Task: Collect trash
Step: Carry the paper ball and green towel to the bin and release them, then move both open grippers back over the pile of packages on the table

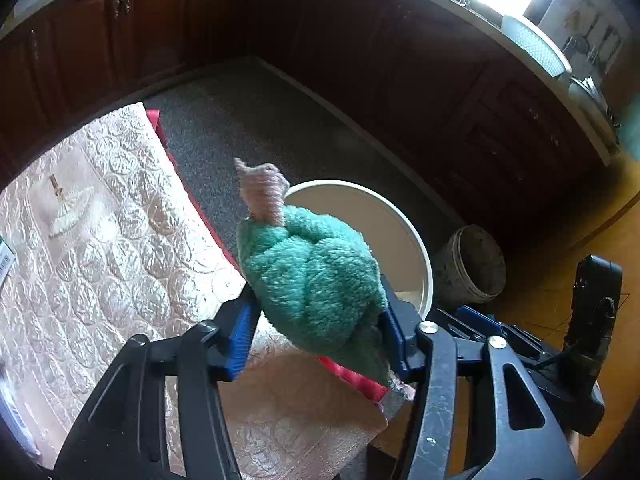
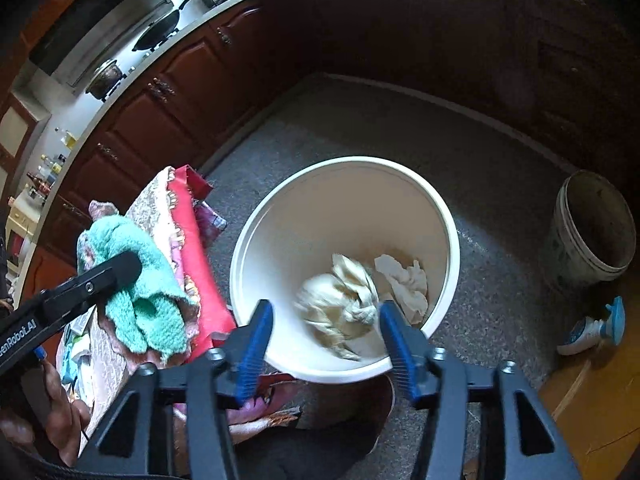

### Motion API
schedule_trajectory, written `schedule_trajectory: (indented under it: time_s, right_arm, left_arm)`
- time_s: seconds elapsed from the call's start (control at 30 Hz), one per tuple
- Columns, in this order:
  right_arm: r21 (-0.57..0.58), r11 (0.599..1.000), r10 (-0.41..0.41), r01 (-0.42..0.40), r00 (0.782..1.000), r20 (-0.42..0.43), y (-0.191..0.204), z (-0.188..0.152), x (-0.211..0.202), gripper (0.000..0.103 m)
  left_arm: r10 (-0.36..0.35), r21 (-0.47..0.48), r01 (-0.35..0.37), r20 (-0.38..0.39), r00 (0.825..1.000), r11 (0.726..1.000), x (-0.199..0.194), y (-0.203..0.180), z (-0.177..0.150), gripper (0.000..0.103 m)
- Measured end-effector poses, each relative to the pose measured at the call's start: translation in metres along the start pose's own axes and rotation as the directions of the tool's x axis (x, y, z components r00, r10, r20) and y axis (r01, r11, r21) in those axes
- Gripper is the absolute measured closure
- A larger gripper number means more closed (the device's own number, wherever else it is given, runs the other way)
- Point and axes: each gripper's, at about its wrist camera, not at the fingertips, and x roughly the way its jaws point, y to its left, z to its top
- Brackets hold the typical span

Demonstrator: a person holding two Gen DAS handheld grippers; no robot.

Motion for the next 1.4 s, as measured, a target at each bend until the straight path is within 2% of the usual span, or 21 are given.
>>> schedule_trajectory:
  time_s: [0.43, 0.53, 0.67, 1.07, 1.4]
  right_arm:
    - [0.026, 1.000, 0.002, -0.002, 1.000, -0.025, -0.003, -0.007, 0.000, 0.045]
    - [0.025, 1.000, 0.008, -0.007, 1.000, -0.015, -0.002, -0.007, -0.004, 0.045]
    - [0.023, 1.000, 0.009, -0.009, 1.000, -0.001, 0.000, -0.007, -0.009, 0.041]
    - [-0.003, 1.000, 0.024, -0.024, 1.000, -0.013, 0.014, -0.013, -0.010, 0.040]
    - [-0.058, 0.998, 0.036, -0.036, 0.999, -0.001, 0.043, -0.019, -0.020, 0.039]
  left_arm:
    - [-0.029, -0.036, 0.029, -0.004, 1.000, 0.999, -0.008, 0.009, -0.007, 0.043]
    - [-0.054, -0.050, 0.055, 0.020, 0.998, 0.997, -0.018, 0.012, -0.007, 0.036]
    - [-0.057, -0.035, 0.059, 0.043, 0.997, 0.998, -0.030, 0.015, -0.007, 0.035]
    - [0.041, -0.007, -0.041, 0.071, 0.997, 0.999, -0.051, 0.026, -0.035, 0.035]
    - [0.130, -0.023, -0.129, 0.116, 0.985, 0.991, -0.076, 0.054, -0.057, 0.035]
